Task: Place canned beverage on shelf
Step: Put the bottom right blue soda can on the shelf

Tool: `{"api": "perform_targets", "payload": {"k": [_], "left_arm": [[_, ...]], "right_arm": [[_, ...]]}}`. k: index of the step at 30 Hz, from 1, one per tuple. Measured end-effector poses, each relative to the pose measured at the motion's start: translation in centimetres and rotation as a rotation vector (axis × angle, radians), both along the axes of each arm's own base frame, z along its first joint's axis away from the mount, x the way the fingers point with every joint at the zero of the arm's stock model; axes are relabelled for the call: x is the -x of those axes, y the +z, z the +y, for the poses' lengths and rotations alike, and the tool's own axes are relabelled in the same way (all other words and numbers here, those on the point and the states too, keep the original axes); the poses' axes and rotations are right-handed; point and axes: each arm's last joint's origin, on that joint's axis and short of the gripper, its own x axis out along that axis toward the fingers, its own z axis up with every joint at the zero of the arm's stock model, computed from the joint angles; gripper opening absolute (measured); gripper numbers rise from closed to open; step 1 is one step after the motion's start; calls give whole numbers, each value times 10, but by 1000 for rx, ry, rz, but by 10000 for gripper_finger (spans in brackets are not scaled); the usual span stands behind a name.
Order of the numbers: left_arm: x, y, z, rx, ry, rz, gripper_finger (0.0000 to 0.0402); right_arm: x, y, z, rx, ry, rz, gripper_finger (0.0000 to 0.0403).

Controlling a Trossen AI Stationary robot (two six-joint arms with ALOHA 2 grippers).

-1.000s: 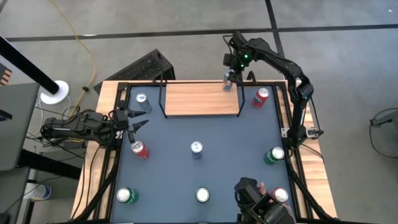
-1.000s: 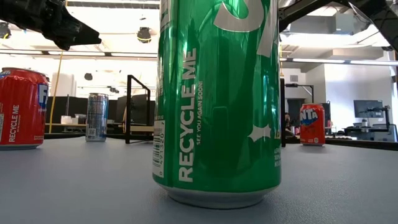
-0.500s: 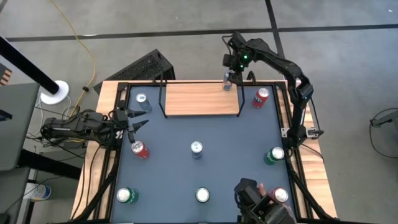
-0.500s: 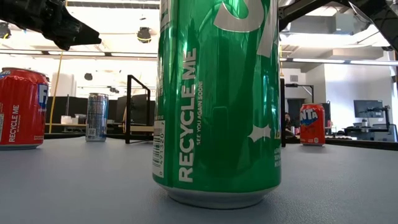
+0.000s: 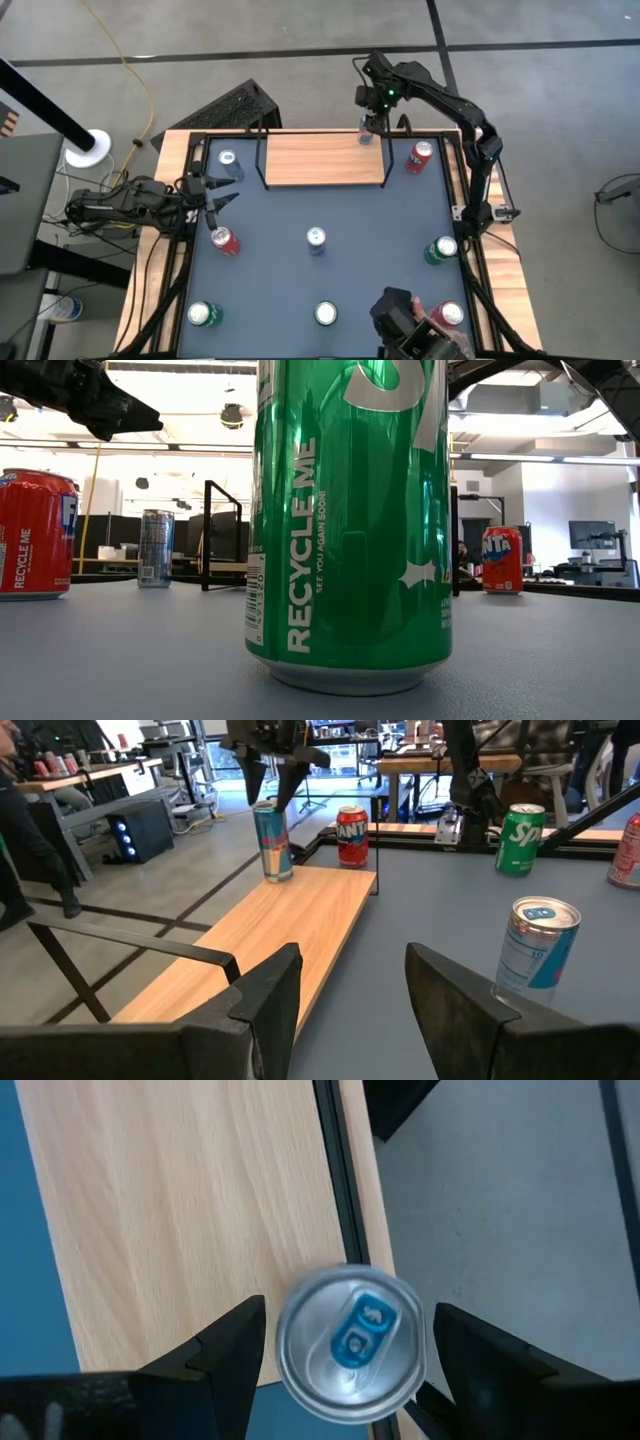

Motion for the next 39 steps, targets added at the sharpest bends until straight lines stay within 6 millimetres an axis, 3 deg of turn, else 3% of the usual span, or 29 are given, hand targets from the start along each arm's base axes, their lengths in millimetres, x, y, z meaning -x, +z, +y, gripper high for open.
{"api": "perform_targets", "payload": {"k": [8, 16, 20, 24, 32, 39], "left_arm": [[0, 0, 0, 0, 0, 0, 171], [0, 0, 0, 0, 0, 0, 171], [0, 0, 0, 0, 0, 0, 171], [0, 0, 0, 1, -10, 1, 171], [0, 0, 0, 2, -10, 1, 171], [0, 0, 0, 3, -9, 1, 171]], "right_arm": [[-12, 21, 15, 33, 48, -33, 277], [-29, 43, 48, 17, 121, -29, 276], [-36, 48, 60, 57, 52, 1, 276], [-32, 49, 54, 90, -126, 19, 276], [-4, 48, 22, 11, -430, -46, 276], [8, 48, 9, -67, -449, -94, 276]]}}
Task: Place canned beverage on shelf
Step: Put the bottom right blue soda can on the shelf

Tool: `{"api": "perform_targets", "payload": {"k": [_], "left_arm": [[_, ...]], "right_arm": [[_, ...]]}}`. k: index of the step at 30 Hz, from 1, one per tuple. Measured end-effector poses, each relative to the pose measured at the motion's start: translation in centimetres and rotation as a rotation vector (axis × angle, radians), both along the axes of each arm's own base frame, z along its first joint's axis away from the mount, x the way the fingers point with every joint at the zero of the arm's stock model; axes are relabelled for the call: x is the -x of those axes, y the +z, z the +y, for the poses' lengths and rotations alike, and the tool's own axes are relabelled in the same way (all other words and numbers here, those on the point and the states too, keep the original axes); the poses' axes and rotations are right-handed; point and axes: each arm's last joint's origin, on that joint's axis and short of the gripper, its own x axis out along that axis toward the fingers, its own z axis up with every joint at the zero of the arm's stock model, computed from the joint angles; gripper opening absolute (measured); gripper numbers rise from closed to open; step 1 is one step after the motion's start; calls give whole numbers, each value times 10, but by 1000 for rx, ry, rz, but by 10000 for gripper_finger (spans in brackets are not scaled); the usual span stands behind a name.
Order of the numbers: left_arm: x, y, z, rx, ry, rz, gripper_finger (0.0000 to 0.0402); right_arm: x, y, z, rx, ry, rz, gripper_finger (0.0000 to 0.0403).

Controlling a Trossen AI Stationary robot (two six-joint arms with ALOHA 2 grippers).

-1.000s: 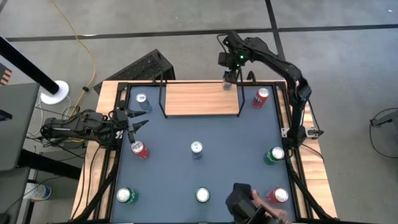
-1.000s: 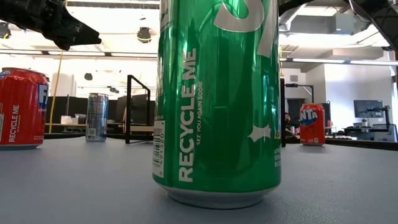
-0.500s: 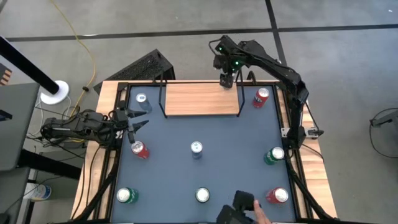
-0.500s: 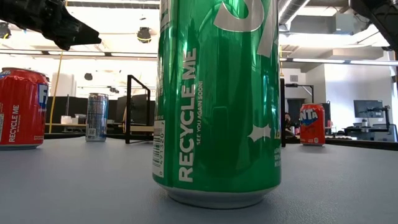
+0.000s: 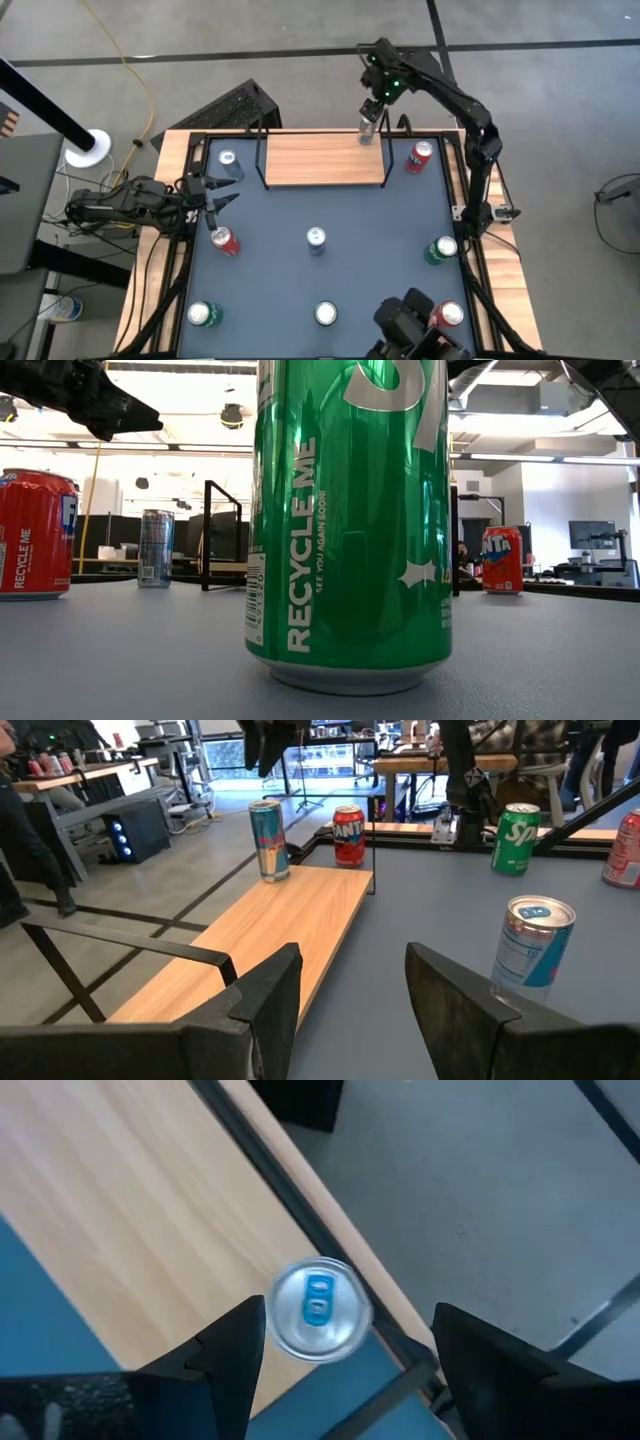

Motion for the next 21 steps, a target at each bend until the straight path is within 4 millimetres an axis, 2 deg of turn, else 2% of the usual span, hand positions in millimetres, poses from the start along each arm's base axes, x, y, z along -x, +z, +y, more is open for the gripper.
{"api": "perform_targets", "payload": {"k": [6, 11, 21], "left_arm": [[0, 0, 0, 0, 1, 0, 171], [0, 0, 0, 1, 1, 0, 171], [0, 0, 0, 1, 1, 0, 171]], "right_arm": [[-2, -16, 1, -77, 40, 3, 276], [-3, -26, -5, -69, 27, -2, 276], [-3, -29, -8, -55, 28, -10, 276]]}}
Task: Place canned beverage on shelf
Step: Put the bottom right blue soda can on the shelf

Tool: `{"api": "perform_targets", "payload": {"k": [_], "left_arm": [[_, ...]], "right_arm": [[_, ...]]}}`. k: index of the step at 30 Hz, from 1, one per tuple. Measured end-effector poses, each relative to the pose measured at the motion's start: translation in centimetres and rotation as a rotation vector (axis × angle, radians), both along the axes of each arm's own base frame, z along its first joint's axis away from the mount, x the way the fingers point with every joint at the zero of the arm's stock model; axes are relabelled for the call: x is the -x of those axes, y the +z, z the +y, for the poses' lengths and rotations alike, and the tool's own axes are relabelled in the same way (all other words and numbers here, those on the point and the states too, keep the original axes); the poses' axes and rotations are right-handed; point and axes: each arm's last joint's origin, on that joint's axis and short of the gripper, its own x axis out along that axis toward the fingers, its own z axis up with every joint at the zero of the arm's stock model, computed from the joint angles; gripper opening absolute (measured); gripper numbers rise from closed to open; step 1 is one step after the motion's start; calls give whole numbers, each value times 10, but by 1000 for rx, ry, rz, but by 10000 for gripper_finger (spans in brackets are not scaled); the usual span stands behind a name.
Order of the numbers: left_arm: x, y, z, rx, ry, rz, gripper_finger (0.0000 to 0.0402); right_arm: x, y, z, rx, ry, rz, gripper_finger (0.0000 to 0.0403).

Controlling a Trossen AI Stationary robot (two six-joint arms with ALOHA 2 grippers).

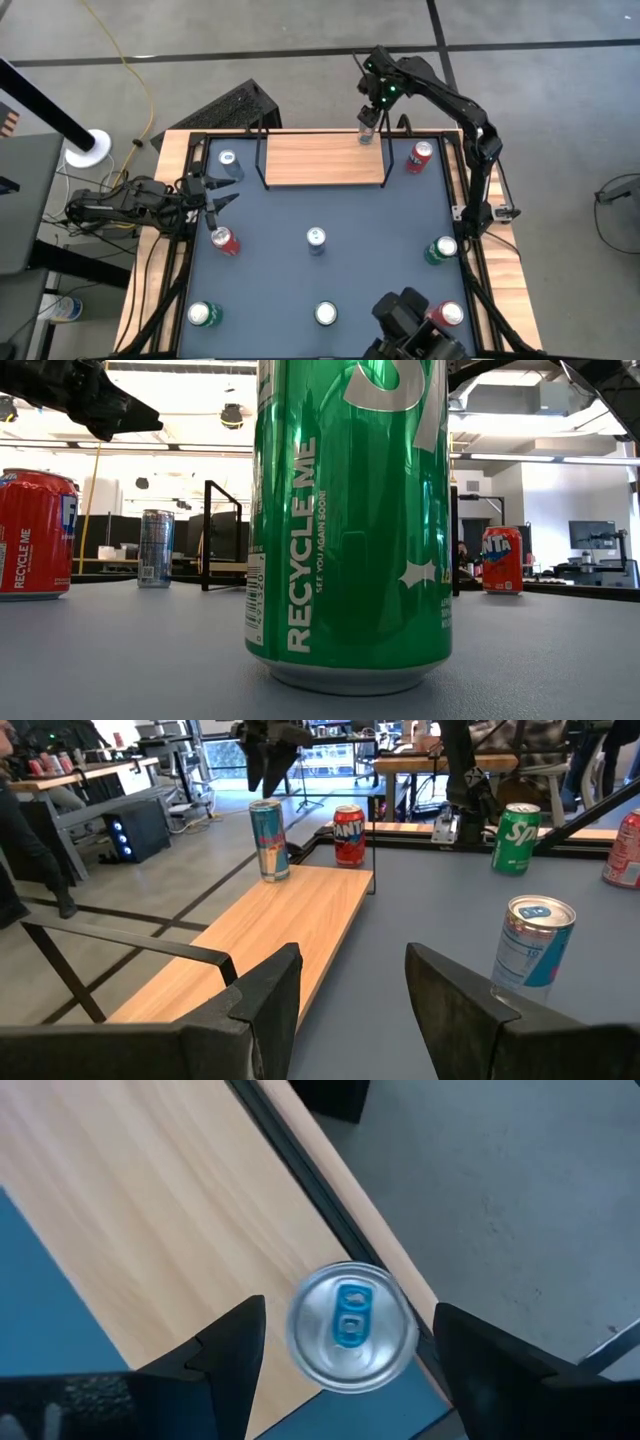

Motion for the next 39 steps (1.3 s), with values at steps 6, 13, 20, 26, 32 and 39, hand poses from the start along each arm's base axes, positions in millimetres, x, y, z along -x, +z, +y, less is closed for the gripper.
{"api": "perform_targets", "payload": {"k": [6, 13, 20, 26, 32, 39], "left_arm": [[0, 0, 0, 4, 0, 0, 171], [0, 0, 0, 4, 1, 1, 171], [0, 0, 0, 4, 0, 1, 171], [0, 0, 0, 4, 1, 1, 171], [0, 0, 0, 4, 1, 0, 171], [0, 0, 0, 4, 1, 0, 171]], "right_arm": [[1, 0, 1, -20, 17, -4, 276], [0, 0, 1, -19, 27, -7, 276], [0, -1, 1, -18, 21, -11, 276], [-3, -19, 0, -9, 59, 18, 276], [-3, -26, 2, -17, 82, 36, 276], [-3, -27, 2, 1, 150, 59, 276]]}}
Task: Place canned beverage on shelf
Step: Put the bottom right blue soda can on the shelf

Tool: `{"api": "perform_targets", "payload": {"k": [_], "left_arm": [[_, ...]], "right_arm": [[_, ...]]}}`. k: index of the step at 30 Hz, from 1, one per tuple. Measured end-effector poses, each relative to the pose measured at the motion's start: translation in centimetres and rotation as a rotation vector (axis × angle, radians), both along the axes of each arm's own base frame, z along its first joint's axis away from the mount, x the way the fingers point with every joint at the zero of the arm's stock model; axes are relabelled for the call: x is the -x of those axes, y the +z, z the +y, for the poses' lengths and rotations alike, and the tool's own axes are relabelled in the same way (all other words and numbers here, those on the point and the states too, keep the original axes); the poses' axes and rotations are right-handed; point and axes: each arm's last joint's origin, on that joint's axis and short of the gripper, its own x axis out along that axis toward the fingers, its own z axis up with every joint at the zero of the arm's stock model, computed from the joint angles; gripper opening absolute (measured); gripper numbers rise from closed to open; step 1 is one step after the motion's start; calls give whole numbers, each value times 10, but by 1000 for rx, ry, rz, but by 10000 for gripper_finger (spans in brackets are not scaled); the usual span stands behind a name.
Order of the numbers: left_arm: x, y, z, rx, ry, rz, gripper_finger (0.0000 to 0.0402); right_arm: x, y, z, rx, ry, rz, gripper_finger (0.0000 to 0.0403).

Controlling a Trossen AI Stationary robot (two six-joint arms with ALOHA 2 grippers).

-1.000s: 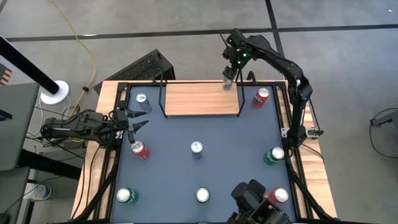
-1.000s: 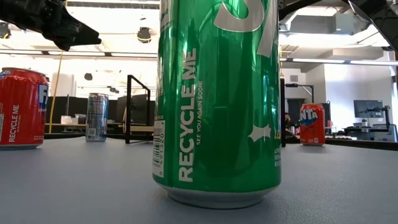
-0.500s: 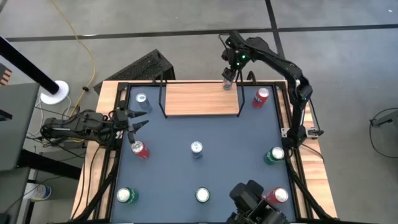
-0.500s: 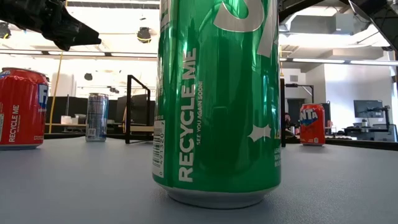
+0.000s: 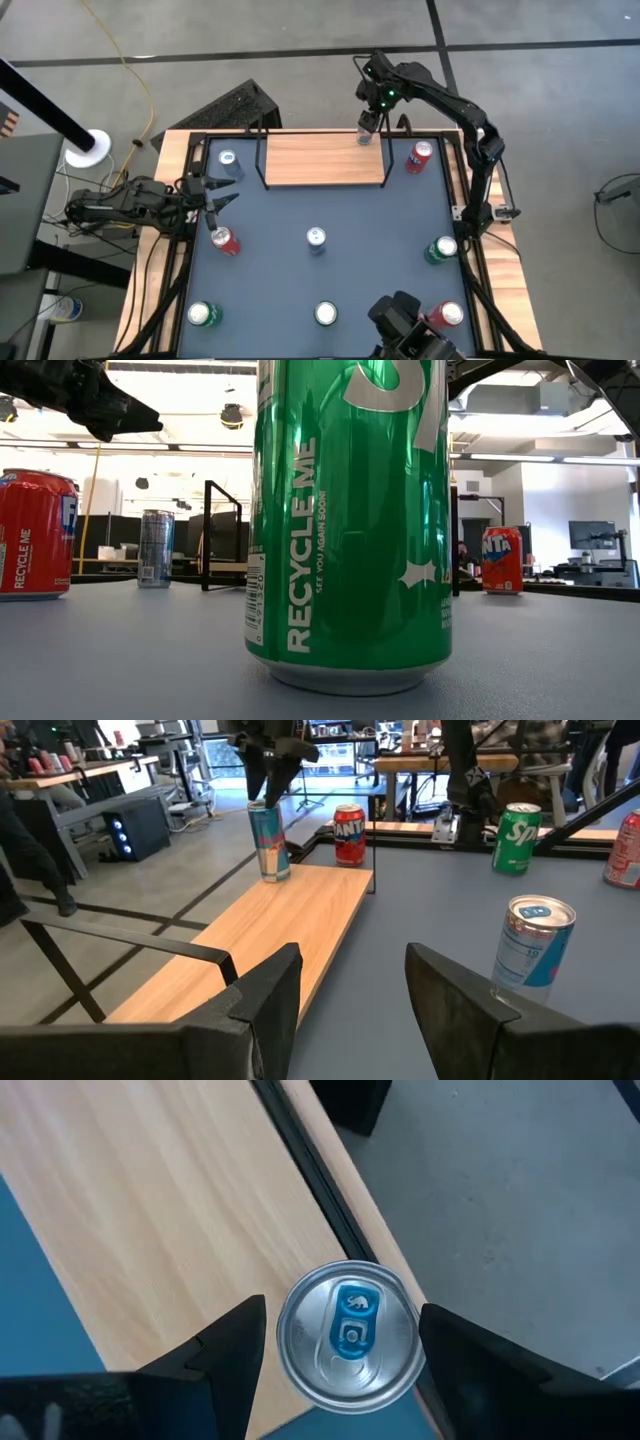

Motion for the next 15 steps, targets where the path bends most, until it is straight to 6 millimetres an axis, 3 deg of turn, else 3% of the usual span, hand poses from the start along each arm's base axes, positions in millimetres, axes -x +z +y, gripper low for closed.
{"api": "perform_targets", "payload": {"k": [15], "left_arm": [[0, 0, 0, 0, 0, 0, 171]], "right_arm": [[3, -2, 4, 53, 164, 124, 276]]}}
